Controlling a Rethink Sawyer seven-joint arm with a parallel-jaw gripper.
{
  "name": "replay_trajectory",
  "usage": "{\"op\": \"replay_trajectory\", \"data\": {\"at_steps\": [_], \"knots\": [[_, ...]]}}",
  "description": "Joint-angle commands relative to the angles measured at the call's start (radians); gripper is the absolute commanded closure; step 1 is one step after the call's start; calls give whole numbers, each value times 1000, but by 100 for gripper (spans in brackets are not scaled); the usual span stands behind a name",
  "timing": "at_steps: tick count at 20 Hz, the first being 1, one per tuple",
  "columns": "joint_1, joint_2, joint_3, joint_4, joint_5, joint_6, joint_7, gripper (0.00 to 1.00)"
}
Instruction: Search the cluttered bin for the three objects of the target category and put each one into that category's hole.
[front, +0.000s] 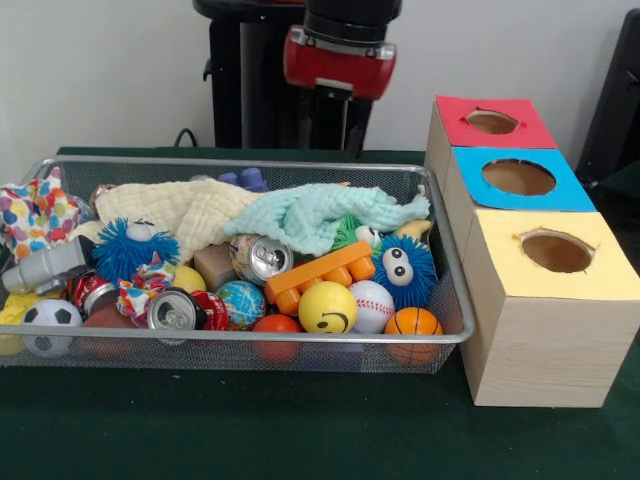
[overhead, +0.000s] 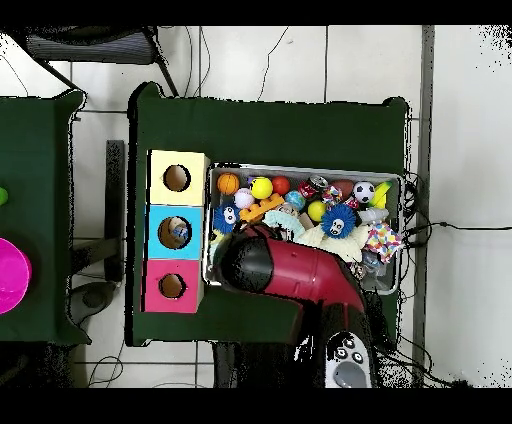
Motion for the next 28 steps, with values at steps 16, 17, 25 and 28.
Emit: {"op": "replay_trajectory", "data": {"at_steps": [16, 17, 25, 28], "knots": [[-201, 119, -5, 104, -215, -194, 77, 0], [-216, 132, 6, 110, -221, -217, 81, 0], [-337, 269, 104, 125, -248, -411, 126, 0], [-365, 305, 131, 126, -256, -460, 139, 0]]}}
